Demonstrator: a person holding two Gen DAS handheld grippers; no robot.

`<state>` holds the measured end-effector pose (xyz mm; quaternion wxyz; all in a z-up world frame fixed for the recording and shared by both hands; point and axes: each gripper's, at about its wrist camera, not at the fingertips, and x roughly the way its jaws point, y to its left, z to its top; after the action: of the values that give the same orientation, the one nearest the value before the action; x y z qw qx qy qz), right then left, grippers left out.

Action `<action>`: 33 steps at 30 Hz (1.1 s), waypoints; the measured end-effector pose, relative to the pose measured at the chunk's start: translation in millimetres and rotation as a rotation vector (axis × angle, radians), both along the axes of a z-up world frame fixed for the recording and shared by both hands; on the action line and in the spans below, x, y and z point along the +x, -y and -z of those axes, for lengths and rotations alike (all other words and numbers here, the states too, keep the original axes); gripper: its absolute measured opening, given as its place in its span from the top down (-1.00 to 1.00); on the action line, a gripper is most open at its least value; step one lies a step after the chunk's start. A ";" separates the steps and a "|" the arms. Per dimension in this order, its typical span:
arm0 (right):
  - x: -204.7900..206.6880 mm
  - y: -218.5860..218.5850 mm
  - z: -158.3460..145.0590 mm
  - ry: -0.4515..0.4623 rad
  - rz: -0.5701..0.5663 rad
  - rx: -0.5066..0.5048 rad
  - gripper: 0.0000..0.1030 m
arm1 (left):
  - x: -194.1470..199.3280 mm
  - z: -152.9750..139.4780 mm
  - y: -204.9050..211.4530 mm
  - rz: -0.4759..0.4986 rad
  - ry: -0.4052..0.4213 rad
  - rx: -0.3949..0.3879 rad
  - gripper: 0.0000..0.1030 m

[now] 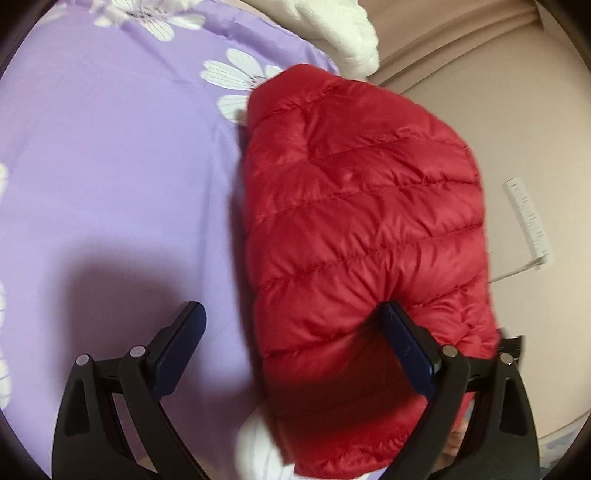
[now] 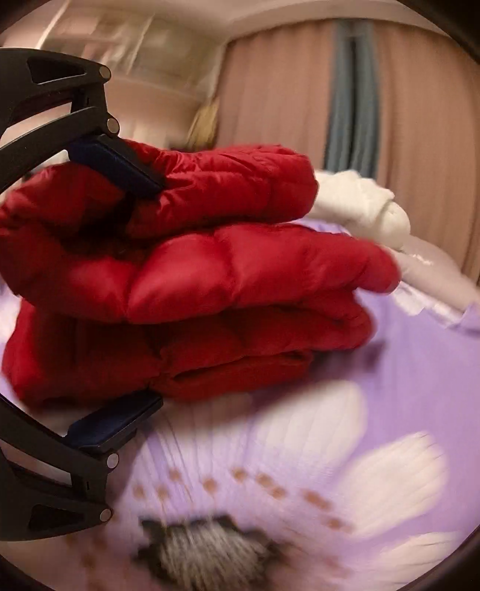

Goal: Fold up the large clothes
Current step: 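Lift and roll the folded jacket end over with both tools, then hold the rolled red jacket bundle raised in both closed tools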

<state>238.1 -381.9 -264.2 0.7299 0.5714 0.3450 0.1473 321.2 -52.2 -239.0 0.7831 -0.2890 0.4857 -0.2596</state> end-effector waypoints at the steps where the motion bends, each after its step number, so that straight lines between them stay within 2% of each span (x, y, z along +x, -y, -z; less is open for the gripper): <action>1: 3.4 -1.2 1.7 0.009 0.014 -0.006 -0.99 | 4.6 3.5 1.5 0.014 -0.010 -0.026 -0.89; 4: 20.8 -10.8 -0.9 0.030 -0.017 -0.054 -1.00 | 14.0 10.2 2.6 0.041 -0.040 -0.112 -0.91; 8: 43.2 -24.7 1.1 0.031 -0.090 -0.140 -0.99 | 18.6 8.1 17.3 0.103 0.006 -0.091 -0.88; 9: 46.3 -26.5 1.7 0.045 -0.091 -0.159 -0.89 | 19.6 8.0 20.9 0.118 0.010 -0.096 -0.80; 10: 47.7 -26.6 2.1 0.052 -0.090 -0.177 -0.69 | 21.4 9.8 25.3 0.133 -0.001 -0.131 -0.75; 11: 49.4 -28.1 3.5 0.057 -0.086 -0.197 -0.58 | 22.8 11.6 27.5 0.133 -0.015 -0.154 -0.68; 13: 50.6 -26.1 10.2 0.079 -0.075 -0.177 -0.15 | 21.8 9.9 32.7 0.145 -0.009 -0.167 -0.56; 15: 50.3 -20.5 18.6 0.114 -0.048 -0.095 -0.01 | 14.2 0.9 35.5 0.148 0.026 -0.141 -0.45; 17: 46.1 -26.4 15.7 0.156 -0.036 -0.082 0.02 | 6.4 -11.8 37.8 0.161 0.069 -0.107 -0.37; 21: 26.7 -26.0 -16.6 0.270 -0.050 -0.117 0.03 | -10.2 -46.5 34.1 0.143 0.147 -0.092 -0.35; 26: 23.0 -32.1 -74.0 0.394 -0.050 -0.221 0.04 | -45.8 -111.9 17.0 0.128 0.318 -0.096 -0.34; 29: 10.7 -41.9 -114.2 0.504 -0.051 -0.252 0.04 | -70.0 -153.9 3.6 0.126 0.429 -0.102 -0.34; 33: 5.3 -56.5 -150.9 0.577 -0.062 -0.319 0.04 | -98.0 -195.6 -11.1 0.105 0.513 -0.069 -0.35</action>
<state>243.4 -325.4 -113.3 0.8729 0.3741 0.1600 0.2693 223.3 -41.1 -43.4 0.8558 -0.2146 0.2763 -0.3810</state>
